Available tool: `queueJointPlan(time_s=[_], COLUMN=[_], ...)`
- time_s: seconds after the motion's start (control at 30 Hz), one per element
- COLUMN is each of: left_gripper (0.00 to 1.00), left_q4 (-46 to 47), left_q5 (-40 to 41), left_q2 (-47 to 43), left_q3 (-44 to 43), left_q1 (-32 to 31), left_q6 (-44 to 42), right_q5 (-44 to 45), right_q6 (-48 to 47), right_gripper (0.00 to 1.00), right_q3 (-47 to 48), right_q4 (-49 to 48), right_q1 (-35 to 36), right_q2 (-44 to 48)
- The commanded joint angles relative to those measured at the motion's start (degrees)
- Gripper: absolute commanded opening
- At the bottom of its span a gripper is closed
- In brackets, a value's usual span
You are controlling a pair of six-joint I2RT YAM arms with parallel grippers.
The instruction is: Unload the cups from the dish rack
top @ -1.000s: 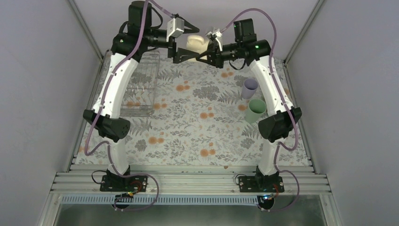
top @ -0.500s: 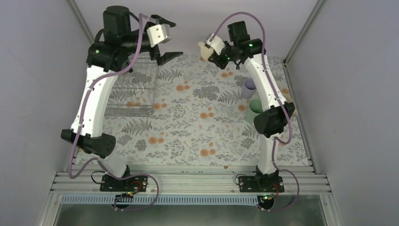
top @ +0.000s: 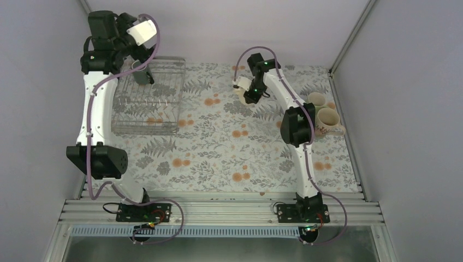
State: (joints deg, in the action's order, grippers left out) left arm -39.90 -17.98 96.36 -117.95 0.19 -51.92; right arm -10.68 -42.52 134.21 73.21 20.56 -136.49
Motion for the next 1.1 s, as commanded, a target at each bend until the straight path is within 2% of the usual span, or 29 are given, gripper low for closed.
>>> queueJointPlan(time_s=[0.0, 0.17, 0.3, 0.57, 0.73, 0.97, 1.0, 1.03, 1.07], left_gripper=[1.00, 1.00, 1.00, 1.00, 1.00, 1.00, 1.00, 1.00, 1.00], left_q4=[3.55, 9.44, 13.33, 9.49, 2.56, -1.17, -1.53, -1.87, -2.15], left_q5=[1.83, 1.89, 4.57, 3.51, 0.28, -1.58, -1.47, -1.31, -1.04], left_q2=[0.18, -0.55, 1.17, 6.45, 9.08, 10.09, 10.32, 10.53, 10.70], left_q3=[5.06, 13.53, 15.95, 13.45, 9.81, 7.96, 7.52, 7.11, 6.78], left_q1=[3.90, 6.05, 6.97, 9.56, 10.59, 10.89, 10.97, 11.04, 11.06], left_q6=[-2.39, -5.86, -6.41, -8.77, -10.31, -12.11, -12.20, -12.23, -12.18], right_q5=[5.07, 7.83, 10.89, 13.10, 12.67, 12.05, 11.87, 11.76, 11.66], right_q6=[-2.89, -3.92, -4.28, -5.19, -6.34, -6.66, -6.49, -6.30, -6.07], right_gripper=[0.03, 0.03, 0.03, 0.03, 0.03, 0.03, 0.04, 0.10, 0.21], right_q3=[2.50, 2.81, 1.81, 1.25, -1.90, -4.60, -4.73, -4.77, -4.64], right_q4=[-0.09, 0.29, -1.35, 0.35, 0.42, 0.36, 0.36, 0.31, 0.35], right_q1=[-0.45, -0.89, -1.24, -1.66, -1.62, -1.57, -1.57, -1.59, -1.63], right_q2=[-1.54, -4.52, -5.80, -7.11, -4.07, -0.75, -0.52, -0.50, -0.50])
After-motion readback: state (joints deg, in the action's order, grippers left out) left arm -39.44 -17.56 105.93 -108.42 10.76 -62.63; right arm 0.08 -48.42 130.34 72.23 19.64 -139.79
